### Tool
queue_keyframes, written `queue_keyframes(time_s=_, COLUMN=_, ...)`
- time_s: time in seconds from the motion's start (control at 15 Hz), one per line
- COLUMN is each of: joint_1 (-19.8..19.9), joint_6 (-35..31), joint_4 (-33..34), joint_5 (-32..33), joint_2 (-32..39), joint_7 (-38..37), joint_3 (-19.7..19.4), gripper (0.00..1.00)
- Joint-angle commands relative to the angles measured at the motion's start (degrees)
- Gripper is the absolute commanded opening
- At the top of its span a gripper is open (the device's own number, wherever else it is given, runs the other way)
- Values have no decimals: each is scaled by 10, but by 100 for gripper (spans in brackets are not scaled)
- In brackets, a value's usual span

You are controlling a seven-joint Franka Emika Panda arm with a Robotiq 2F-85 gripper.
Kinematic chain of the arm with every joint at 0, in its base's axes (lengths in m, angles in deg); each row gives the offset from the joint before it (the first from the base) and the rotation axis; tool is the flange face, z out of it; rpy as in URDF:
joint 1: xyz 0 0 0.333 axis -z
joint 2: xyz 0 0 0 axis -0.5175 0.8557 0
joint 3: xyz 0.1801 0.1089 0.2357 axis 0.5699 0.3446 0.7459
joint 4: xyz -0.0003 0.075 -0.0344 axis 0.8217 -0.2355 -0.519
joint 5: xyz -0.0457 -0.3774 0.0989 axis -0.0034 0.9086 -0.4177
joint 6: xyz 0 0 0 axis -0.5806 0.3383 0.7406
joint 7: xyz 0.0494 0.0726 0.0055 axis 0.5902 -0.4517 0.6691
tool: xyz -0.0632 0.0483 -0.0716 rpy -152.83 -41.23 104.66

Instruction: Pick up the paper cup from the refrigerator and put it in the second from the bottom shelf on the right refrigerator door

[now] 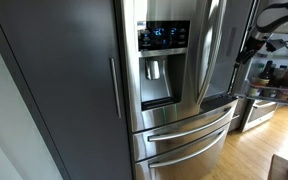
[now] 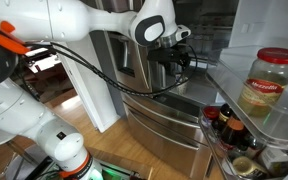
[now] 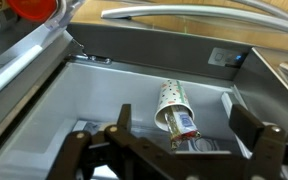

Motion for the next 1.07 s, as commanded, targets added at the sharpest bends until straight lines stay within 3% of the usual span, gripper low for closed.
queue_keyframes(time_s=0.0, joint_1=7, joint_6=-58, joint_4=-4, joint_5=-63, joint_2=49, joint_7=-18, joint_3=-2, gripper=100)
queue_keyframes(time_s=0.67, joint_1=28, joint_6=-144, joint_4=11, joint_5=-230, joint_2=157, joint_7=-10, joint_3=24, gripper=100)
queue_keyframes(time_s=0.73, joint_1=32, joint_6=-133, joint_4=1, joint_5=-193, joint_2=135, joint_7=-28, joint_3=32, gripper=100)
queue_keyframes(time_s=1.0, joint_1=37, joint_6=-141, joint_4=6, joint_5=-212, joint_2=152, joint_7=-26, joint_3=38, gripper=100)
